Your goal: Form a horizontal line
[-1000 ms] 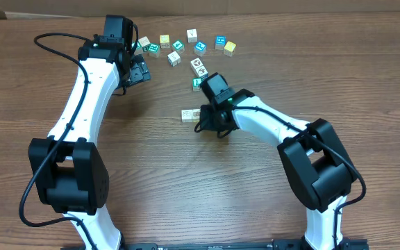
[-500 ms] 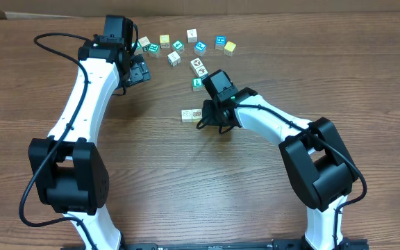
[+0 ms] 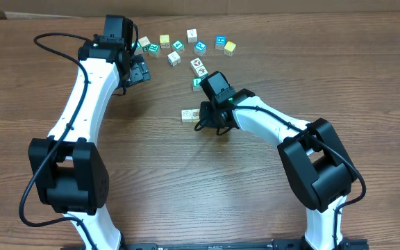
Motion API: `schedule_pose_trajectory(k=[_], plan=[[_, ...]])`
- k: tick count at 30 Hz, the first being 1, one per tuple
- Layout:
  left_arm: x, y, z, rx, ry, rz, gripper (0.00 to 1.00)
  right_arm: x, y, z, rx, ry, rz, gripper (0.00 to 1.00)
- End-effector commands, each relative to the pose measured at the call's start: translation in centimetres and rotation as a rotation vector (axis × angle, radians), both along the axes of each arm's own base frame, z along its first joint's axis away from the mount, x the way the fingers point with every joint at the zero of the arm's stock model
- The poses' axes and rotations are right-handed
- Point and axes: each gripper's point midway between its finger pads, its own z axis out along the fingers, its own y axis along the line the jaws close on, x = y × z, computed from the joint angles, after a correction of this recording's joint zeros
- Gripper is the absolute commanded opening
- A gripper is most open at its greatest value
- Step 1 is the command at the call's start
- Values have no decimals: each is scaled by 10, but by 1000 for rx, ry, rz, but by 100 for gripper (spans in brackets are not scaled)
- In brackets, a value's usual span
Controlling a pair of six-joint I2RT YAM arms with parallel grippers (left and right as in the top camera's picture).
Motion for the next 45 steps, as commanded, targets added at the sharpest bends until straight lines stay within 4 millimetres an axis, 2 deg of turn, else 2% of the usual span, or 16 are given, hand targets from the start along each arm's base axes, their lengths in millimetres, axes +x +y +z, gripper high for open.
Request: schedule_pose_trajectory(k=[1, 45], plan=[[5, 1, 3, 12, -10, 1, 100, -3, 4, 2, 12, 2, 15, 4], [5, 1, 3, 12, -10, 1, 100, -5, 13, 3, 46, 6, 33, 4]])
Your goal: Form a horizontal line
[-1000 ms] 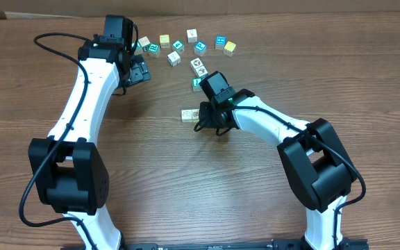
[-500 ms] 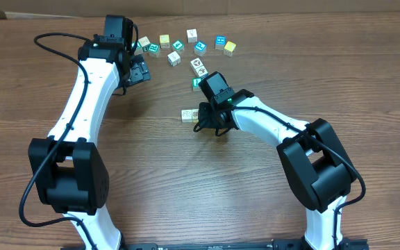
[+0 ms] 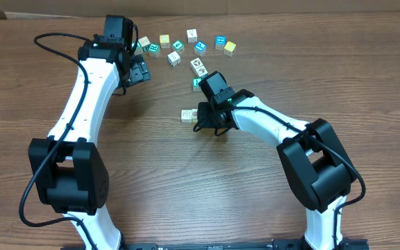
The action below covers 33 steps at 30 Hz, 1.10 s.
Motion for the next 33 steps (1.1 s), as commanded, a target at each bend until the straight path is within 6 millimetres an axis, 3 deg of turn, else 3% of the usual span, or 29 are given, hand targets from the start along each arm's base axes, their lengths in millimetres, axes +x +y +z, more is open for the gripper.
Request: schedule_pose_trajectory(k=[1, 14, 19, 26, 33], plan=[[5, 1, 3, 12, -10, 1, 100, -2, 4, 2, 11, -1, 13, 4], [5, 1, 3, 12, -10, 1, 100, 7, -20, -1, -111, -52, -40, 4], [5, 1, 3, 12, -10, 1, 100, 26, -27, 5, -149, -141, -74, 4], [5, 1, 3, 12, -10, 1, 100, 70, -9, 34, -78, -355, -4, 4], [5, 1, 3, 12, -10, 1, 100, 73, 8, 42, -13, -386, 22, 4]])
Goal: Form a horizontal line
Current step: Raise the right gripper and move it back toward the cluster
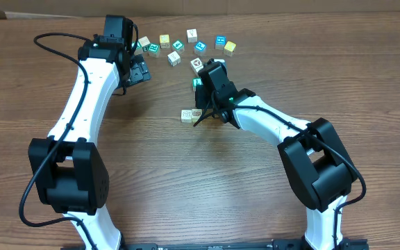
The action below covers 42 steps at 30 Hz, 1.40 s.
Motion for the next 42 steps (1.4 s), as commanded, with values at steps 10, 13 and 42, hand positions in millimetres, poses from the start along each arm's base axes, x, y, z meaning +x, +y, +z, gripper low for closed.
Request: schedule_pose_trajectory(k=[10, 13, 42], plan=[[5, 1, 3, 11, -10, 1, 100, -14, 12, -2, 2, 37, 86, 4], [5, 1, 3, 12, -10, 1, 100, -19, 13, -5, 5, 60, 98, 4], [5, 1, 3, 12, -10, 1, 100, -27, 28, -12, 40, 86, 191, 4]])
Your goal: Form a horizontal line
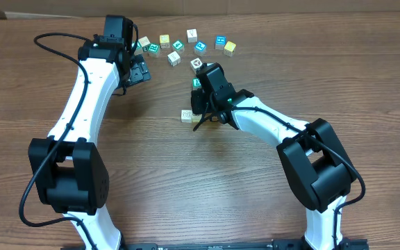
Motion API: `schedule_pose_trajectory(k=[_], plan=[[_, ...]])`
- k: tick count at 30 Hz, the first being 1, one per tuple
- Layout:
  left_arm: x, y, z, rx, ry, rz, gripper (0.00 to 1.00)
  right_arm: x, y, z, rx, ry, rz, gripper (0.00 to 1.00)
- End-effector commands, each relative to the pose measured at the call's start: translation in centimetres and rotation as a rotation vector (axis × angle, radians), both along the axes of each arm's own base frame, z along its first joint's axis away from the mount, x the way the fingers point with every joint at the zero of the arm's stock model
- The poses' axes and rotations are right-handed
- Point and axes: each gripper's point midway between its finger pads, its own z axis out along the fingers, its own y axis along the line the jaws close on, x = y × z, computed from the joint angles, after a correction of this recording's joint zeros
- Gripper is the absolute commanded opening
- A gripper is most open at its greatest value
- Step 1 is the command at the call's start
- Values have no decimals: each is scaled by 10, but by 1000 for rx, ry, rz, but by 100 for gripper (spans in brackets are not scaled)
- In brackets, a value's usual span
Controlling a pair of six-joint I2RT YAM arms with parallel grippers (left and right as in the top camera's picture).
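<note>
Only the overhead view is given. A tan cube lies alone at mid-table. My right gripper hangs right over that cube's right side, partly covering it; its jaws are masked by the wrist. A green cube peeks out just behind the right wrist, with a white cube beyond it. Several more cubes lie scattered in a loose arc along the far edge. My left gripper hovers left of that arc, its fingers apart and holding nothing.
The far cubes run from a cream one to a yellow one. Both white arms reach in from the near edge. The wooden table shows bare wood in front of the tan cube.
My right gripper has shifted slightly left and now overlaps the right side of the tan cube. The cubes and the left arm are unchanged.
At first my right gripper sat just right of and nearer than the tan cube. It held there, then stood farther back with the wrist turned, beside the green cube. Now it covers the tan cube's right side. The left arm never moved.
</note>
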Motion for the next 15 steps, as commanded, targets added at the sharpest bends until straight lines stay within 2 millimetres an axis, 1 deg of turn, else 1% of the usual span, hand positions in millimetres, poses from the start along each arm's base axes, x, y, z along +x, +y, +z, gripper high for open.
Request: schedule_pose_trajectory(k=[1, 15], plan=[[5, 1, 3, 12, -10, 2, 100, -7, 7, -7, 4, 23, 42, 4], [5, 1, 3, 12, -10, 2, 100, -12, 7, -10, -5, 43, 46, 4]])
